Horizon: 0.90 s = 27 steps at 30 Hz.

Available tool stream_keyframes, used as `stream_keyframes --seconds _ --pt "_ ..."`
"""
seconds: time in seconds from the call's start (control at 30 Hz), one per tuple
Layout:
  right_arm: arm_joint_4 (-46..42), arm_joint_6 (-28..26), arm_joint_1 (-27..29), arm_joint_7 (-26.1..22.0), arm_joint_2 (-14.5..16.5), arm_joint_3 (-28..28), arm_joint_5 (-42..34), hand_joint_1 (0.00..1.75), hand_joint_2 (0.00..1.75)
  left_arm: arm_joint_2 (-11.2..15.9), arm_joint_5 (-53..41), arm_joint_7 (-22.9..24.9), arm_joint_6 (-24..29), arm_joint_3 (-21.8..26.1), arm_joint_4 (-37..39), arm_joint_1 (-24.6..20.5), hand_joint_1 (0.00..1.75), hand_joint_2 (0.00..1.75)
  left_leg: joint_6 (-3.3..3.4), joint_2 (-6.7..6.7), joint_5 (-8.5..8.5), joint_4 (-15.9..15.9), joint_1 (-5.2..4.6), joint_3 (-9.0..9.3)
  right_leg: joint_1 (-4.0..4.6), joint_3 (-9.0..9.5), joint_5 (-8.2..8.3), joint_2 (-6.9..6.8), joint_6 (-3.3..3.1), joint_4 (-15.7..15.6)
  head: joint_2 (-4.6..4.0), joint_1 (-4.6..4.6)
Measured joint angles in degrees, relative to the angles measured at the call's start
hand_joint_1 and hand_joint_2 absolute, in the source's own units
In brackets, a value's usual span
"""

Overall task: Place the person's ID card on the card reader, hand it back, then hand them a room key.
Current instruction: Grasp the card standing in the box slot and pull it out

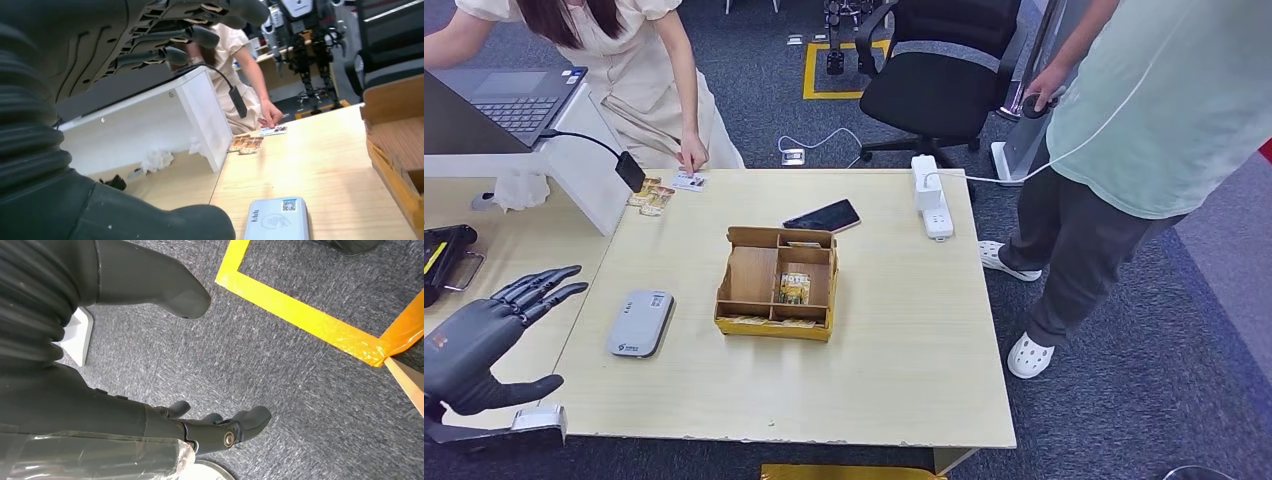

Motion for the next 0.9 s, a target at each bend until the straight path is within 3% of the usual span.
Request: stream_keyframes --seconds 0.17,0.27,0.4,0.6,0.67,0.77,0.83,0.9 --pt "0.00 0.28 -0.11 -0.02 -0.01 0.00 0.01 0.00 1.75 4.41 1.62 0.04 -1.68 -1.13 -1.41 0.17 0.00 1.75 -0.01 0.00 0.01 0.00 0.00 0.00 0.00 0.01 0.00 0.00 0.00 0.00 0.00 0.01" --pt "0.00 0.54 -0.36 0.12 -0.01 0.00 0.15 0.00 1.75 6.64 3.62 -0.45 -5.21 -3.31 -1.78 -3.07 0.00 1.75 0.00 -0.13 0.01 0.01 -0.02 0.00 -0.02 0.03 0.00 -0.12 0.00 -0.01 0.00 0.00" --pt "0.00 0.74 -1.05 0.33 0.04 0.00 0.64 0.00 1.75 6.45 0.18 -1.20 -6.57 -10.76 -1.35 -10.67 0.00 1.75 0.00 -0.25 0.02 0.01 -0.05 0.00 -0.05 0.07 0.01 -0.24 0.01 -0.01 -0.01 0.01" --pt "0.00 0.74 -1.17 0.33 0.07 0.00 0.68 0.00 1.75 6.24 -0.57 -1.13 -6.34 -12.60 -1.10 -12.16 0.00 1.75 0.00 -0.26 0.02 0.01 -0.05 0.01 -0.05 0.07 0.01 -0.24 0.01 -0.01 -0.01 0.01" --pt "0.00 0.73 -1.30 0.39 0.08 0.00 0.69 0.00 1.75 5.90 -1.36 -0.64 -5.65 -15.17 -0.65 -14.02 0.00 1.75 -0.01 -0.26 0.02 0.01 -0.05 0.01 -0.06 0.08 0.01 -0.24 0.01 -0.01 -0.01 0.02" --pt "0.00 0.70 -1.56 0.73 0.16 0.01 0.63 0.00 1.75 3.26 -4.18 1.24 -2.17 -25.12 2.08 -20.27 0.00 1.75 0.00 -0.25 0.03 0.02 -0.09 0.03 -0.09 0.08 0.02 -0.22 0.02 -0.01 -0.01 0.02" --pt "0.01 0.63 -1.58 1.09 0.25 0.02 0.21 0.00 1.75 -1.54 -7.58 3.35 2.50 -34.98 5.69 -24.30 0.00 1.75 0.01 -0.23 0.01 0.03 -0.11 0.04 -0.11 0.06 0.02 -0.17 0.02 -0.01 0.00 0.01" --pt "0.02 0.51 -1.51 1.31 0.28 0.02 -0.17 0.00 1.75 -6.61 -11.08 5.24 6.94 -40.69 8.79 -25.34 0.00 1.75 0.02 -0.22 -0.01 0.03 -0.11 0.03 -0.12 0.04 0.01 -0.14 0.03 -0.02 0.00 0.00"
